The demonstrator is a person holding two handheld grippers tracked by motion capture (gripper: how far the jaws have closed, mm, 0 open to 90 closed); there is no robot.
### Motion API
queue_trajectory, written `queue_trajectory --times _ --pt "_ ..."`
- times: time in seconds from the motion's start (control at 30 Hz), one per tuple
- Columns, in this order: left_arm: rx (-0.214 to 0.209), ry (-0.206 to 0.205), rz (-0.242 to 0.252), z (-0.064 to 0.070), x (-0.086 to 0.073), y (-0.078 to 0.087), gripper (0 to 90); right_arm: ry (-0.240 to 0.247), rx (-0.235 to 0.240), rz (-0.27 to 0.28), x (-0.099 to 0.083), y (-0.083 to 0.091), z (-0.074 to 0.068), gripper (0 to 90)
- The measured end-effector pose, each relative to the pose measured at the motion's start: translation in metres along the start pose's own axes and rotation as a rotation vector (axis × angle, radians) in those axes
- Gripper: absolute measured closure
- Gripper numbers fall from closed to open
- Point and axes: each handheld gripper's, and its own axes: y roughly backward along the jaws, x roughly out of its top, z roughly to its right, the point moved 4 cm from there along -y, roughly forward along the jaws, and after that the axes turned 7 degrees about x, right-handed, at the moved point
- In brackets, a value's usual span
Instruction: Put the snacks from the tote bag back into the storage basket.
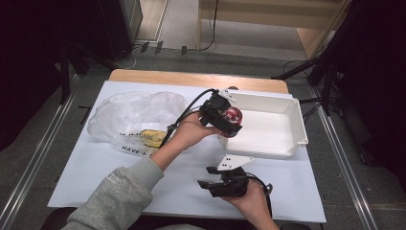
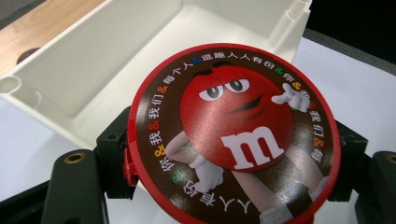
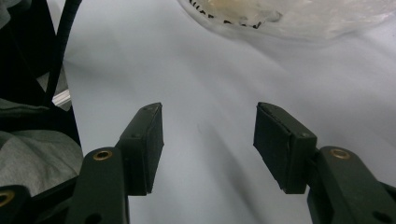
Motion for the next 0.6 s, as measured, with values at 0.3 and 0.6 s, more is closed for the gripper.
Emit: queue_trajectory --times 0.3,0.6 --pt "0.012 -0.013 -0.023 0.005 0.007 -0.028 25.4 0.006 -0.002 -0.018 -0.003 -0.001 -0.001 44.0" --pt "0.012 -0.013 -0.030 0.017 0.012 -0.051 25.4 0.013 0.005 -0.030 -0.004 -0.003 -0.002 44.2"
